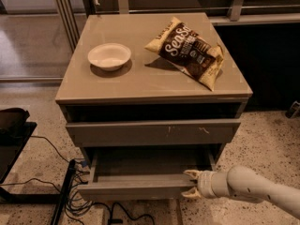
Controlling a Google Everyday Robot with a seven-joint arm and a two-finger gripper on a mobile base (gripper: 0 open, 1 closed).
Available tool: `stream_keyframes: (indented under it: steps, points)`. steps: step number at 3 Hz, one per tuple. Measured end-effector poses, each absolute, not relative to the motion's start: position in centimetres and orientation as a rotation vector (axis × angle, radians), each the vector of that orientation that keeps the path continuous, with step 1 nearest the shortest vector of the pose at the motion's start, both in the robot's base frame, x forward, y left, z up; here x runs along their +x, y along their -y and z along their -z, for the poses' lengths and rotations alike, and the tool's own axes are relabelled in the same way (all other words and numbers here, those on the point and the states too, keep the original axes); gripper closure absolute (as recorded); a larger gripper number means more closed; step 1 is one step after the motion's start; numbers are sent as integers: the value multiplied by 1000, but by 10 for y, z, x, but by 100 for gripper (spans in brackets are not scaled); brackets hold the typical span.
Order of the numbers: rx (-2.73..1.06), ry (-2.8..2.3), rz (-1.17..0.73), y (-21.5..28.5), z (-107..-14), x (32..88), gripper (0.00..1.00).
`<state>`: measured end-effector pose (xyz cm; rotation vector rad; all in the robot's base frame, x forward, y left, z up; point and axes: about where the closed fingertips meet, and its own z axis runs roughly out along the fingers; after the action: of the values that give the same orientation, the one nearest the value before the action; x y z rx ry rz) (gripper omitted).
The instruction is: Open middle drawer
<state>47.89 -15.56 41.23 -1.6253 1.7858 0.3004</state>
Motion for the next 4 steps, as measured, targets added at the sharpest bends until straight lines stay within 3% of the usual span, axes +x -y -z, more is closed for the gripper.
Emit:
stream_keyframes:
  steps: [2,3,4]
  points:
    - [-1626,-1771,-329,165,-408,443,84]
    - [-1626,-1771,-329,165,-414,443,100]
    - [-1658,-1737,-347,159,-411,422,100]
